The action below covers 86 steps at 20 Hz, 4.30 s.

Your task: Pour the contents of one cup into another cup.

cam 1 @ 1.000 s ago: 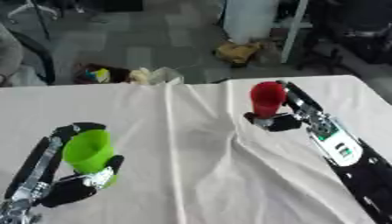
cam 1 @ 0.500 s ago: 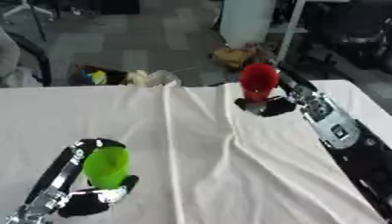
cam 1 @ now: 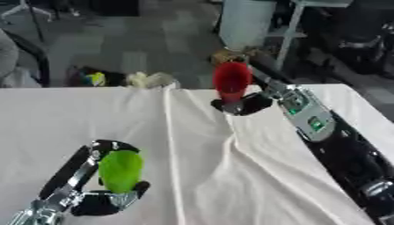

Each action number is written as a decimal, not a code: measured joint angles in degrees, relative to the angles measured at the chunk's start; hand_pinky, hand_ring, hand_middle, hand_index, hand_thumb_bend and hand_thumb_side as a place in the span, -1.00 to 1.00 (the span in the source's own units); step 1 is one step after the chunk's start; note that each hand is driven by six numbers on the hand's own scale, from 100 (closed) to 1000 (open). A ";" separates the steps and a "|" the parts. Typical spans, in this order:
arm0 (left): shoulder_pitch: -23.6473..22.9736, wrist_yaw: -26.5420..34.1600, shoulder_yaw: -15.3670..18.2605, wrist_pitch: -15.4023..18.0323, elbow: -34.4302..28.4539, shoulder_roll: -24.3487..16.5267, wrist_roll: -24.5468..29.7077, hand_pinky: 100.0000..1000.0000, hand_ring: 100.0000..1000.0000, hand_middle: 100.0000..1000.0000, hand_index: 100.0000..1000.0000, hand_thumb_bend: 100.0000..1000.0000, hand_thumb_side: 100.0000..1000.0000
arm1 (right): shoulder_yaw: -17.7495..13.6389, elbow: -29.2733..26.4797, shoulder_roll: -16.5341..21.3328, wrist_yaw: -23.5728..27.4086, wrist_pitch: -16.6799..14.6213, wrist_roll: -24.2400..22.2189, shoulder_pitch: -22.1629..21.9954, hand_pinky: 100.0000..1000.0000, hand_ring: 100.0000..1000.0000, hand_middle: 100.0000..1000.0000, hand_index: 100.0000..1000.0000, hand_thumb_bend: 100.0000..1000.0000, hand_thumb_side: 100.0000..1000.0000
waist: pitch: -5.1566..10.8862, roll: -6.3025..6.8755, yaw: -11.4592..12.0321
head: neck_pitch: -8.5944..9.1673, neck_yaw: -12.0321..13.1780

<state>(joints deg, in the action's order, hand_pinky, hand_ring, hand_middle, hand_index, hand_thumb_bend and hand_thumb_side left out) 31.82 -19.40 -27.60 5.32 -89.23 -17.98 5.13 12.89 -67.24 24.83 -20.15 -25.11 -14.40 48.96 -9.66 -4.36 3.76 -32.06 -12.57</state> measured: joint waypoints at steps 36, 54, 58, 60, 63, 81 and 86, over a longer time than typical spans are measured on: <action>2.97 -1.10 -2.53 2.09 3.45 3.43 2.70 -0.20 -0.81 -0.47 0.38 -1.00 -0.69 | 2.81 -3.61 -7.99 -18.26 -3.75 2.30 1.51 0.27 0.39 -0.93 -0.11 -1.00 -0.69 | 0.16 -0.77 1.49 | -0.58 -0.89; 3.67 -1.10 -2.49 2.03 3.90 3.91 2.55 -0.20 -0.81 -0.47 0.38 -1.00 -0.70 | 4.90 -10.34 -7.99 -33.81 -5.31 9.19 1.47 0.30 0.22 -0.90 0.08 -1.00 -0.60 | 0.16 -1.05 1.54 | -0.58 -0.88; 3.87 -1.10 -2.35 2.05 3.91 3.92 2.45 -0.20 -0.81 -0.47 0.38 -1.00 -0.70 | 5.23 -11.89 -7.99 -38.33 -5.67 11.29 1.47 0.31 0.17 -0.88 0.14 -1.00 -0.58 | 0.16 -1.06 1.54 | -0.58 -0.86; 3.93 -1.10 -2.13 2.01 3.91 3.92 2.32 -0.20 -0.81 -0.47 0.38 -1.00 -0.70 | 5.42 -12.35 -7.99 -40.45 -5.84 12.44 1.46 0.31 0.16 -0.87 0.16 -1.00 -0.57 | 0.16 -1.07 1.53 | -0.58 -0.84; 3.94 -1.02 -1.97 1.91 3.90 3.92 2.16 -0.20 -0.81 -0.47 0.38 -1.00 -0.70 | 5.52 -12.64 -7.98 -43.39 -5.96 14.24 1.45 0.32 0.14 -0.85 0.18 -1.00 -0.57 | 0.16 -1.07 1.52 | -0.58 -0.77; 3.95 -0.74 -0.93 1.36 3.83 3.92 1.53 -0.21 -0.83 -0.48 0.38 -1.00 -0.70 | 6.56 -14.05 -7.68 -55.95 -6.44 23.26 1.41 0.34 0.05 -0.71 0.33 -1.00 -0.48 | 0.16 -1.07 1.16 | -0.58 -0.61; 4.10 -0.76 -0.76 1.37 3.85 3.92 1.53 -0.21 -0.83 -0.48 0.38 -1.00 -0.71 | 6.97 -15.10 -7.39 -58.07 -6.45 24.82 1.41 0.35 0.03 -0.66 0.35 -1.00 -0.46 | 0.16 -1.09 0.87 | -0.58 -0.54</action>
<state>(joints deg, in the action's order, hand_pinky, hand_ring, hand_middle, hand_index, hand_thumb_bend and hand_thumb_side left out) 35.92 -20.16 -28.36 6.68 -85.38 -14.06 6.66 19.86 -82.33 17.44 -78.21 -31.56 10.41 50.37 -9.50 -5.46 4.63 -32.64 -13.11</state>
